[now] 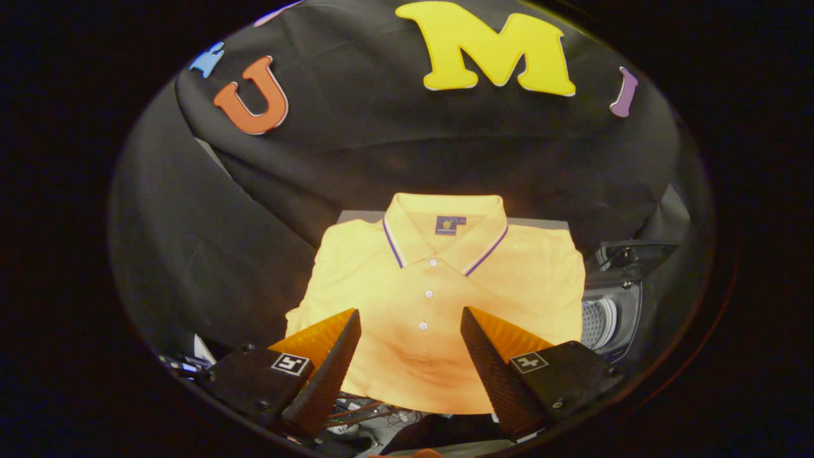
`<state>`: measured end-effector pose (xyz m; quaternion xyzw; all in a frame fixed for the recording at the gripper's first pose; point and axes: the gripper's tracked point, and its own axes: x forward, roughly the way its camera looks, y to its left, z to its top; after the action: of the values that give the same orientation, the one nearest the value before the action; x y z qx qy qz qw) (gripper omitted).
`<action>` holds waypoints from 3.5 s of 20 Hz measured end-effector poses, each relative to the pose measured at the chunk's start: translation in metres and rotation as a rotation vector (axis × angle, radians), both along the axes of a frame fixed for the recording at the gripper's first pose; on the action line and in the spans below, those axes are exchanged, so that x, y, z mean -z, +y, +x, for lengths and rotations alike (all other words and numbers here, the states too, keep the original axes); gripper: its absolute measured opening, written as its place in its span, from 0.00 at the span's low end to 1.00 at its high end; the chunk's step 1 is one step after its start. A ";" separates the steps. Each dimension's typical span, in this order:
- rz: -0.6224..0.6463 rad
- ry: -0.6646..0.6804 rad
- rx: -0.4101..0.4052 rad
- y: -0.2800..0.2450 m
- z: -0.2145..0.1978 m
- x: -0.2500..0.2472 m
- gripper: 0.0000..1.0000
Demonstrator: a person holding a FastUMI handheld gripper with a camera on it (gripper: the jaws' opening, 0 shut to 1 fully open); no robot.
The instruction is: Put the clothes into the washing machine and then close the washing machine lid.
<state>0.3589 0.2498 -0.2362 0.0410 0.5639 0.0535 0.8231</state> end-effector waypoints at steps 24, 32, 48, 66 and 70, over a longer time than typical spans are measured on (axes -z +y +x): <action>-0.242 0.200 -0.003 -0.004 0.009 0.076 0.94; -0.218 0.119 -0.084 -0.006 0.014 0.069 0.43; 0.078 0.178 -0.016 -0.006 0.017 0.053 0.08; 0.106 -0.133 0.086 -0.054 -0.005 -0.059 0.07; 0.090 -0.168 0.165 -0.078 -0.031 -0.081 0.07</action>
<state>0.3282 0.1718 -0.1554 0.1195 0.4846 0.0140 0.8664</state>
